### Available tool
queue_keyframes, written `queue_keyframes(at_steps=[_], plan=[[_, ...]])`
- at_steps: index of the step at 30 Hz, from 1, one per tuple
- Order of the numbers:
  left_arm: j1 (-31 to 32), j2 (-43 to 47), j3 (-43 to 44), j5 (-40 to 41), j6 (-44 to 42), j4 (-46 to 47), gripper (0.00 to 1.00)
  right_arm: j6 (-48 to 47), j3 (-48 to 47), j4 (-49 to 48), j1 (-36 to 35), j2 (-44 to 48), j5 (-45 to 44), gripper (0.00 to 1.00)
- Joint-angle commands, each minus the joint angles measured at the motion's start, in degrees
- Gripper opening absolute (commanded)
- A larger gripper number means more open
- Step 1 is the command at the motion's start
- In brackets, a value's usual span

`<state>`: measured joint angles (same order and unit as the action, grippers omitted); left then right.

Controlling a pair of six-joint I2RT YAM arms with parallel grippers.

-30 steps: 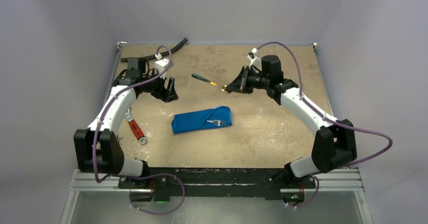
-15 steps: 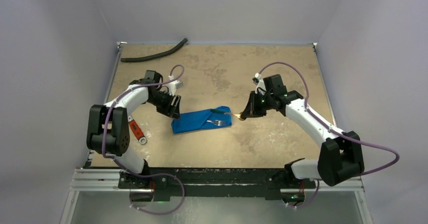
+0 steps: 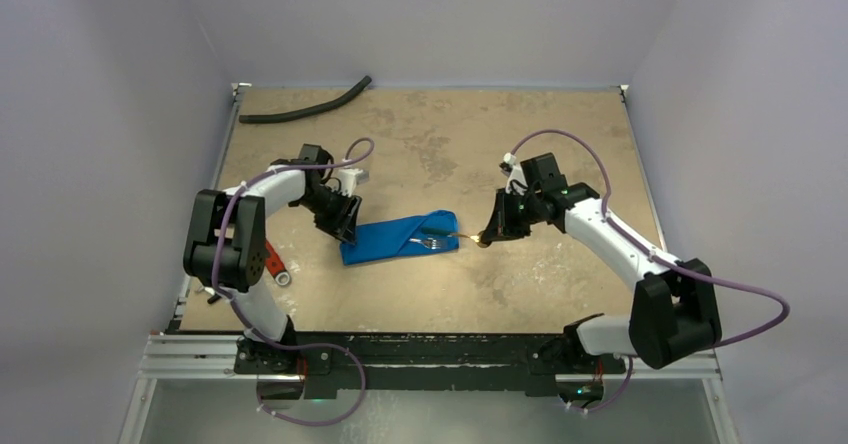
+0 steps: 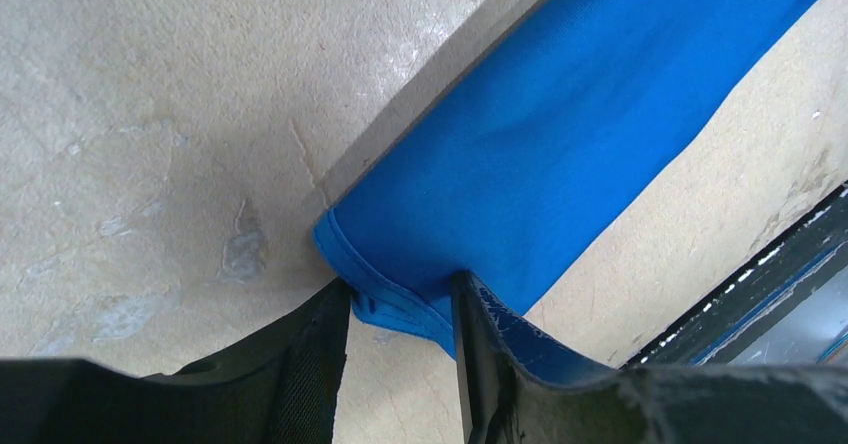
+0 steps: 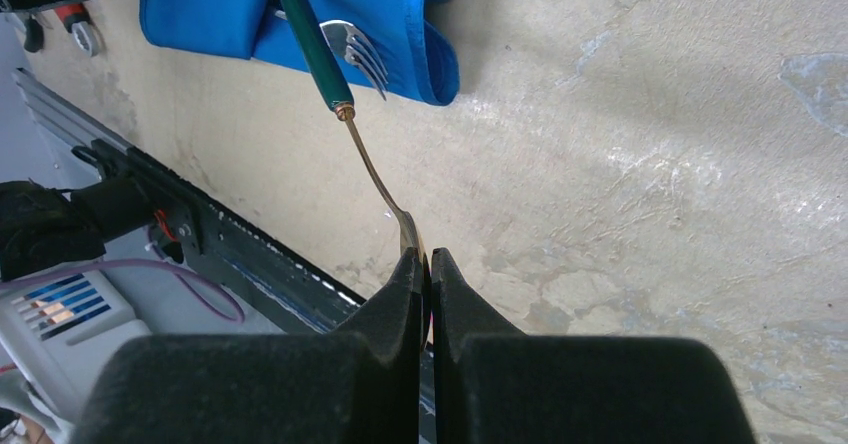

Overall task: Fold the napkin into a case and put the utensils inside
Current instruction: Insert the spoon into the folded napkin.

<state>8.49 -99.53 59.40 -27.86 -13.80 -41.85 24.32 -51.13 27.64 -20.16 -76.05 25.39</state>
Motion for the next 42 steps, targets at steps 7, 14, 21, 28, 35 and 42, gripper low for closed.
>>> queue_keyframes(at_steps=[7,14,21,28,35,42], plan=[[1.61,-2.44,2.86,1.56,0.95,0.15,0.34,-2.04,-2.58,-4.28,0.29,-5.26,0.28,0.00],[1.88,-2.46,3.01,2.57,-0.32,-0.06,0.32,-3.07,-2.57,-5.87,0.18,-6.75,3.33,0.00],[1.88,-2.15,3.45,2.54,-0.78,-0.52,0.31,-3.62,-2.89,-7.53,0.21,-8.50,5.27,0.00],[1.97,-1.95,3.50,2.22,-1.17,-0.87,0.29,-3.31,-3.81,-10.24,-0.68,-11.08,7.62,0.00],[1.97,-2.29,4.22,1.92,-1.75,-1.65,0.28,-2.44,-5.55,-12.38,-4.21,-13.90,7.23,0.00],[1.97,-2.29,4.59,1.57,-2.46,-2.36,0.27,-3.47,-7.63,-13.47,-4.97,-18.26,7.64,0.00]])
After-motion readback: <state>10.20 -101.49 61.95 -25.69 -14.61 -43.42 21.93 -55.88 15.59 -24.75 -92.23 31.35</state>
